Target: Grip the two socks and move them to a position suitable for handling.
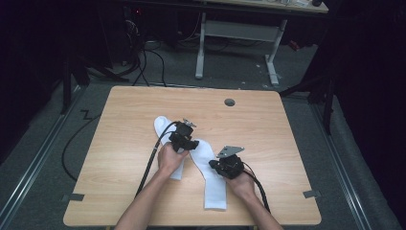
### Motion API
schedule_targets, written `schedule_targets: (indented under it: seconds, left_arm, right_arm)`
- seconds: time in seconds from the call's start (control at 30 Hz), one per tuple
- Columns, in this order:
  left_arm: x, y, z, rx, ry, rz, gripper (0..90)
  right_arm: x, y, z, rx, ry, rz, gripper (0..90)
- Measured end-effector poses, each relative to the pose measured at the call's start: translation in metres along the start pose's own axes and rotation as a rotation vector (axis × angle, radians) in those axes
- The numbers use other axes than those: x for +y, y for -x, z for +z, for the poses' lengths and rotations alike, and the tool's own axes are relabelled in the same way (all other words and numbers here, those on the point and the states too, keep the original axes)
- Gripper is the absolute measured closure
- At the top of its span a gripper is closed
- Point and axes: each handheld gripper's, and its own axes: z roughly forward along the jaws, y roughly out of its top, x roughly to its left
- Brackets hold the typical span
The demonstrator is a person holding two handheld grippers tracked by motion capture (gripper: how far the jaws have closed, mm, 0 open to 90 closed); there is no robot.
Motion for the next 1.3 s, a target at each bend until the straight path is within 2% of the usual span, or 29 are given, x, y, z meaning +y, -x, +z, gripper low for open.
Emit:
schedule_targets:
  seconds: [0.1,0.27,0.4,0.53,0.67,0.73,0.8,0.87,1.03,1.17,1.3]
  left_arm:
    - [-0.001,-0.001,0.004,-0.001,-0.010,0.000,71.3]
    - [0.000,0.001,0.004,0.020,-0.001,0.016,78.9]
    - [0.000,0.001,0.002,0.026,0.010,0.019,83.1]
    - [0.002,0.001,-0.003,0.030,0.040,0.024,84.1]
    - [0.005,-0.002,-0.009,0.037,0.066,0.015,84.4]
    - [0.006,-0.003,-0.011,0.040,0.073,0.009,84.5]
    - [0.008,-0.005,-0.012,0.038,0.079,0.004,84.4]
    - [0.010,-0.005,-0.013,0.038,0.085,0.002,84.4]
    - [0.017,-0.004,-0.016,0.044,0.106,0.013,84.5]
    - [0.019,-0.006,-0.019,0.033,0.147,-0.015,84.5]
    - [0.021,-0.011,-0.018,0.067,0.153,-0.022,84.6]
  right_arm:
    - [0.000,0.001,0.000,0.011,0.003,0.007,85.8]
    - [0.000,0.001,-0.003,0.002,0.002,0.021,67.9]
    - [0.000,-0.005,-0.017,-0.001,0.025,0.017,64.1]
    - [-0.008,-0.014,-0.031,0.026,0.046,0.025,65.8]
    - [-0.015,-0.021,-0.029,0.035,-0.006,-0.005,67.8]
    - [-0.019,-0.022,-0.024,0.031,-0.032,-0.015,71.6]
    - [-0.020,-0.021,-0.023,0.029,-0.028,-0.010,77.7]
    - [-0.019,-0.021,-0.023,0.005,-0.031,-0.042,84.6]
    - [-0.019,-0.021,-0.023,-0.027,-0.032,-0.062,88.1]
    - [-0.018,-0.016,-0.025,-0.051,-0.013,-0.034,88.3]
    - [-0.009,-0.011,-0.028,-0.079,0.007,-0.036,88.3]
